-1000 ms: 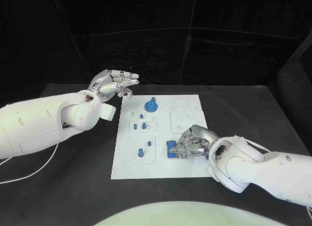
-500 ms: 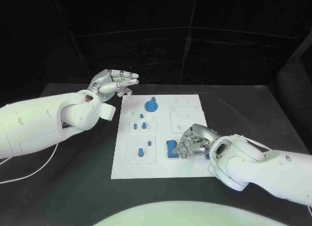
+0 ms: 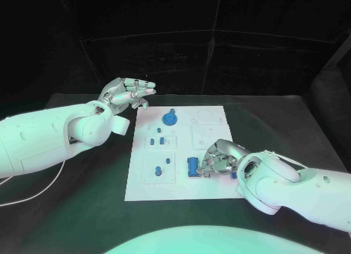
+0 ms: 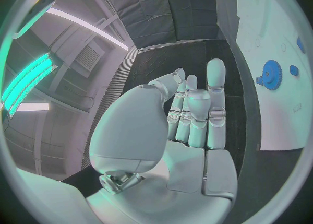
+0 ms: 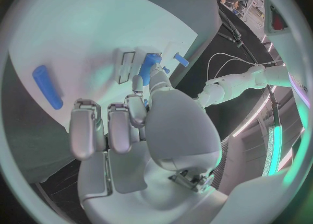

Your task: Assemble the parts on the task board

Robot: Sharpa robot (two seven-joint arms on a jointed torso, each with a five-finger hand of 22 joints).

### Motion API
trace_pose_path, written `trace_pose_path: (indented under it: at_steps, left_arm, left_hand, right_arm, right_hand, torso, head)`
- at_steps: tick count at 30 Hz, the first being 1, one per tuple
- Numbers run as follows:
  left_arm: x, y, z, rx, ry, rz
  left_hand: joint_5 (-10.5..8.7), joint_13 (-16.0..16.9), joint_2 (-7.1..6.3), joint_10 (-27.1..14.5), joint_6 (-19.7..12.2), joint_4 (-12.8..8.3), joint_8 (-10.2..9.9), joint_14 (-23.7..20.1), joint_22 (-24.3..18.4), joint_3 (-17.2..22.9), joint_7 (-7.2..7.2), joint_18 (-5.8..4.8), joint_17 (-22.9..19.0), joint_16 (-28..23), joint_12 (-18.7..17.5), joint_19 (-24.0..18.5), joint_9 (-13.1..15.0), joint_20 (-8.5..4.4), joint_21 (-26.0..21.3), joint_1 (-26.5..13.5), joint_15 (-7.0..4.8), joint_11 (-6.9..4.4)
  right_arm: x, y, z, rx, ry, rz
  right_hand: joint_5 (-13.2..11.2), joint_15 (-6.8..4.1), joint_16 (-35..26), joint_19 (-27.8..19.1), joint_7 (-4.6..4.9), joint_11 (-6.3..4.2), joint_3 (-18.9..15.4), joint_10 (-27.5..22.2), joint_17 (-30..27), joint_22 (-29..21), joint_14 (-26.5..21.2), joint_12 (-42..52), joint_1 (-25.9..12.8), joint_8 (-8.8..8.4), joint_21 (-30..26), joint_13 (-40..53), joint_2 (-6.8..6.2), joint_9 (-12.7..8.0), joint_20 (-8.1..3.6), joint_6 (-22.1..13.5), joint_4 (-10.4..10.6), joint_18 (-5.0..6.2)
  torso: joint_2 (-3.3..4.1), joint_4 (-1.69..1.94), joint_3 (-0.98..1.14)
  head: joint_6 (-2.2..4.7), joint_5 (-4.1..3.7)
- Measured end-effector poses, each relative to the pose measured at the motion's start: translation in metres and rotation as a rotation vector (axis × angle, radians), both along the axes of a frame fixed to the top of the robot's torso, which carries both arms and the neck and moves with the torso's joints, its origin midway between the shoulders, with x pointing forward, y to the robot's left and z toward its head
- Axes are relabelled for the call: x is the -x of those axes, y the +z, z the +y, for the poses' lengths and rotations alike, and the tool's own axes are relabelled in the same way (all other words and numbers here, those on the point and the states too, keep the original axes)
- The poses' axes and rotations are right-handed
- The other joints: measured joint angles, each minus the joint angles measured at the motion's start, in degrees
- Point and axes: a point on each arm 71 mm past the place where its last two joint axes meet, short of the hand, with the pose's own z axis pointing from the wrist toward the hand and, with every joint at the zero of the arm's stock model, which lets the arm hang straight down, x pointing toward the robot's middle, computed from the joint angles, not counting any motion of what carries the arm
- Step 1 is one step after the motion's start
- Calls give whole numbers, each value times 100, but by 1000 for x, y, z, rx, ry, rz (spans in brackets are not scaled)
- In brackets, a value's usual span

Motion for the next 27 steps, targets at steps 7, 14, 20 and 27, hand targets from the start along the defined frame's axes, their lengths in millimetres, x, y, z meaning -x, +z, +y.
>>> trace_pose_path:
  at_steps: [7,14,20,27]
  left_arm:
    - [0,0,0,0,0,0]
    - [0,0,1,0,2,0]
    - [0,0,2,-1,3,0]
    - [1,0,1,0,0,1]
  left_hand:
    - [0,0,0,0,0,0,0,0,0,0,0,0,0,0,0,0,0,0,0,0,0,0]
    - [0,0,22,0,0,0,24,0,0,0,0,0,-10,0,0,0,0,0,0,-22,0,0]
    - [0,0,22,0,0,0,24,0,0,0,0,0,-10,0,0,0,0,0,0,-22,0,0]
    - [0,0,22,0,0,0,24,0,1,0,0,0,-10,0,0,0,0,0,0,-22,0,0]
  right_arm:
    - [1,1,-2,-1,4,-13]
    - [5,7,-24,-27,-18,-36]
    - [7,14,-64,-31,-73,-70]
    - [9,17,-93,-8,-111,-94]
  right_hand:
    - [0,0,0,0,0,0,-15,0,0,0,0,-5,0,0,0,11,0,-1,0,0,-15,0]
    - [334,1,0,0,113,14,-76,13,0,0,0,-6,-77,-221,0,10,76,-108,0,-308,26,0]
    - [567,115,0,19,260,158,-95,29,-1,0,10,-7,-69,-679,0,66,150,-317,85,-541,31,-1]
    - [567,147,0,28,299,178,-134,9,-1,0,2,-5,-73,-837,21,67,225,-393,115,-502,67,0]
  torso:
    - [0,-1,0]
    - [-1,-1,0]
    - [-10,-4,-1]
    - [-9,-19,-2]
  head:
    - [15,-4]
    - [29,-32]
    - [43,-98]
    - [52,-227]
